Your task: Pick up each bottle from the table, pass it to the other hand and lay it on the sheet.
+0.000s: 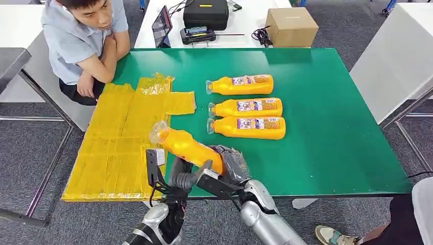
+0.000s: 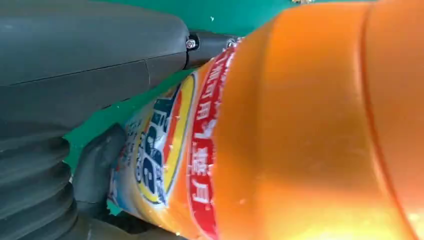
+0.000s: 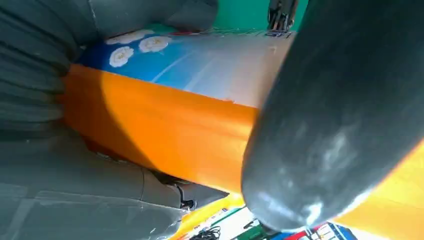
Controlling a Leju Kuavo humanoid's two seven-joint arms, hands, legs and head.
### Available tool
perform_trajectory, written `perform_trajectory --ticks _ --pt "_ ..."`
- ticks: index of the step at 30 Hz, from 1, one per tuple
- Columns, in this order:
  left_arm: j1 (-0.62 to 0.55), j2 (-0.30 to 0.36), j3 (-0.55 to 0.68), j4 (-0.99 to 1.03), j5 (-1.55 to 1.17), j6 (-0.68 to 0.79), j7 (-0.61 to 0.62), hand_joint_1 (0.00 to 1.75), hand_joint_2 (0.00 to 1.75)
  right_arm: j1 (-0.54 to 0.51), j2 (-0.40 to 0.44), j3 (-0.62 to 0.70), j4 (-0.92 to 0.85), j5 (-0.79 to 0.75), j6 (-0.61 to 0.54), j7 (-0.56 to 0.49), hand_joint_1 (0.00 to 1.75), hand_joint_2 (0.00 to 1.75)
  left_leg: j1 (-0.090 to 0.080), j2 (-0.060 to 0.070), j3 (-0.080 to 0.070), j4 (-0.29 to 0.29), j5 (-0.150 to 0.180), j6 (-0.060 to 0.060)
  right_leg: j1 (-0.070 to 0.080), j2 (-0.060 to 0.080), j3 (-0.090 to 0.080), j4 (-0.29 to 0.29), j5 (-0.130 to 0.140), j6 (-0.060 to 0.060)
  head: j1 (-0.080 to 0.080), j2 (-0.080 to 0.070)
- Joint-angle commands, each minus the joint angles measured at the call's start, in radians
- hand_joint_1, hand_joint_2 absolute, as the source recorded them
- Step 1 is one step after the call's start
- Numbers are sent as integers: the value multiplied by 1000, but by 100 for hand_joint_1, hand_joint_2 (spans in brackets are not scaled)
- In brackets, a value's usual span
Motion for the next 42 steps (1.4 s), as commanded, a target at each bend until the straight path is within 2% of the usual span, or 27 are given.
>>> perform_trajectory --ticks 1,5,7,9,11,12,13,21,27,35,42 --pt "-47 6 4 38 -20 32 -41 175 175 -18 -13 52 80 -12 -5 3 129 175 1 0 1 0 0 -1 1 0 1 -1 0 -1 0 0" --pt "-38 15 10 23 -33 48 -49 175 175 -1 -26 35 74 -20 -13 3 115 175 1 0 3 -1 -1 -2 1 -1 4 -1 -1 -2 0 0" --pt "-34 18 14 17 -36 47 -52 175 175 7 -30 23 74 -23 -16 2 87 175 2 -1 4 0 -2 -2 2 -1 5 -1 -1 -3 0 0" --pt "-31 21 17 10 -39 44 -54 175 175 11 -32 17 75 -23 -19 0 68 175 1 0 3 -1 -1 -1 1 -1 3 -1 -1 -2 0 0" --pt "-24 27 18 -9 -47 39 -54 175 175 20 -28 -2 74 -29 -23 -7 16 175 1 -1 4 -1 -1 -2 2 -2 4 -1 -1 -2 0 0" --pt "-24 27 18 -9 -47 39 -54 175 175 20 -28 -2 74 -29 -23 -7 16 175 1 0 2 -1 -1 -1 1 -1 2 -1 -1 -2 0 0" --pt "-20 30 18 -20 -50 39 -48 175 175 24 -26 -6 74 -26 -28 -7 0 175 2 0 4 -1 -1 -2 2 -1 5 -2 -1 -2 0 0" --pt "-15 65 -11 -61 -152 77 -59 175 175 49 -17 -33 70 -33 -34 -21 0 175 1 0 2 0 -1 -2 1 0 2 -1 -1 -2 0 0" --pt "-5 97 -18 -123 -327 138 -72 175 175 80 -11 -63 47 -35 -35 -29 0 175 1 0 2 -1 -1 -2 1 0 2 -1 -1 -2 0 0" --pt "6 144 0 -190 -634 170 -15 175 175 108 2 -94 19 -17 -16 -38 0 175 2 1 3 0 -2 -2 2 1 3 -1 -1 -3 0 0" --pt "11 141 28 -200 -652 145 -7 175 175 111 2 -99 11 -11 -10 -36 0 175 1 2 2 0 -2 -2 1 1 2 0 -1 -2 0 0"
